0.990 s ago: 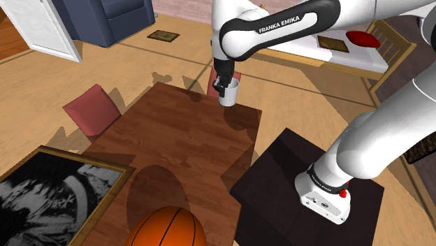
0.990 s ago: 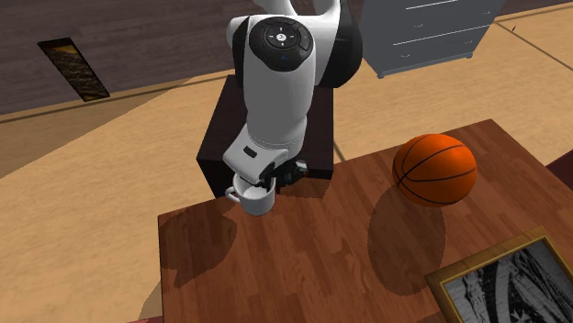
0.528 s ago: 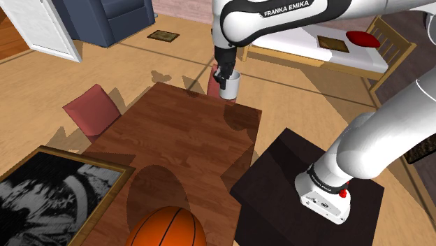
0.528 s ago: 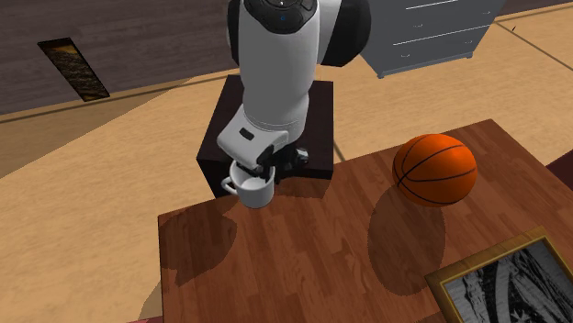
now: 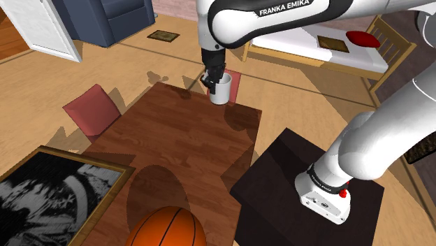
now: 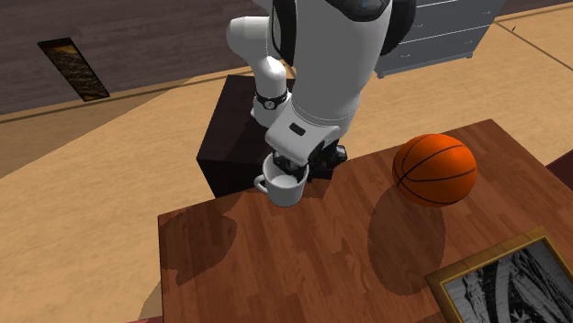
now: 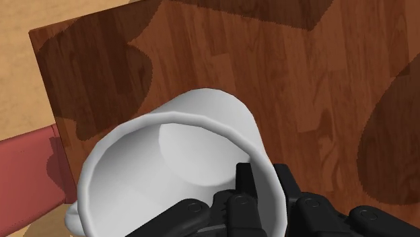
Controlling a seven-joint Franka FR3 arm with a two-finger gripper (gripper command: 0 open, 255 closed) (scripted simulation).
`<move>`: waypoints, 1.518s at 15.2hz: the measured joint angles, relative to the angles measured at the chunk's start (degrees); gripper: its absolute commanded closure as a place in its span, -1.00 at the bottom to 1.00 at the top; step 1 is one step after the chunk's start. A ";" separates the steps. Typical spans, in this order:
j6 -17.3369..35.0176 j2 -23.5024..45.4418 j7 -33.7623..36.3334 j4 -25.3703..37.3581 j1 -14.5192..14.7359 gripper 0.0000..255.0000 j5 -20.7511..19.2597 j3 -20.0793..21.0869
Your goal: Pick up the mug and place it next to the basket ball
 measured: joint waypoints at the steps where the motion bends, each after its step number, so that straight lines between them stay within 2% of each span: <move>1: -0.39 0.19 1.48 0.49 0.69 1.00 0.16 0.85; 4: -0.67 2.04 5.54 2.38 2.45 1.00 0.10 3.09; 12: -2.92 10.53 17.26 12.10 7.89 1.00 -2.04 8.72; 19: -6.73 20.72 27.25 24.60 14.25 1.00 -5.96 12.12; 21: -8.76 24.84 29.72 30.22 16.54 1.00 -7.64 12.57; 23: -8.09 25.79 30.59 30.35 17.18 1.00 -8.05 12.68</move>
